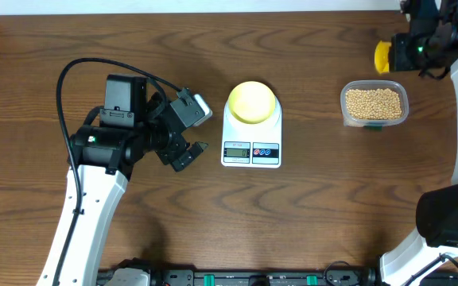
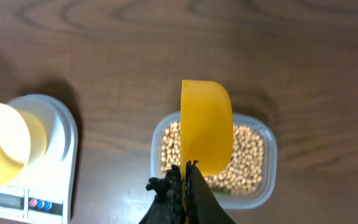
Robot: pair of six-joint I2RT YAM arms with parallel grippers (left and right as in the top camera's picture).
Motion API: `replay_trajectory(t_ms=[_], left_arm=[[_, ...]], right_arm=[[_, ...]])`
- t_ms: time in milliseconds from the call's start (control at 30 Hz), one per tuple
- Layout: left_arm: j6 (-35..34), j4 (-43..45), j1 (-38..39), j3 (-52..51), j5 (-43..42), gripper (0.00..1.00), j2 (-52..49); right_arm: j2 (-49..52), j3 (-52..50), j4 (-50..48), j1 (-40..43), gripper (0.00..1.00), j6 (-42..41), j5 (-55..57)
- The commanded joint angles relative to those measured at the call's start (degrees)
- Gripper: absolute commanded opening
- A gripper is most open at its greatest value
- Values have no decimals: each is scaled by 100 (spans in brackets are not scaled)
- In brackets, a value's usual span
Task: Scoop item into bowl and weigh 50g on scale
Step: 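Raise the scoop up and back away from the tub with the right gripper, then lower the scoop into the soybean tub's right edge with the right gripper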
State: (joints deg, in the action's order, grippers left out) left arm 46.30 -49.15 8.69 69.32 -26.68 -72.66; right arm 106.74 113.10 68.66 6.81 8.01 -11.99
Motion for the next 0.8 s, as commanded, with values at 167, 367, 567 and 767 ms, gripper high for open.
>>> replay_trajectory(t_ms=[167, 367, 567, 767], left_arm=[[-52, -7, -26, -26, -52, 98, -31], [-52, -7, -26, -26, -52, 98, -31], [-52, -7, -26, -26, -52, 97, -31], [-52, -7, -26, -26, -52, 98, -31]], right_arm=[[24, 122, 203, 11, 1, -127, -33], [24, 138, 492, 315, 1, -125, -81], [26, 166, 780, 518, 1, 413, -243], [66, 153, 933, 516, 1, 525, 205]])
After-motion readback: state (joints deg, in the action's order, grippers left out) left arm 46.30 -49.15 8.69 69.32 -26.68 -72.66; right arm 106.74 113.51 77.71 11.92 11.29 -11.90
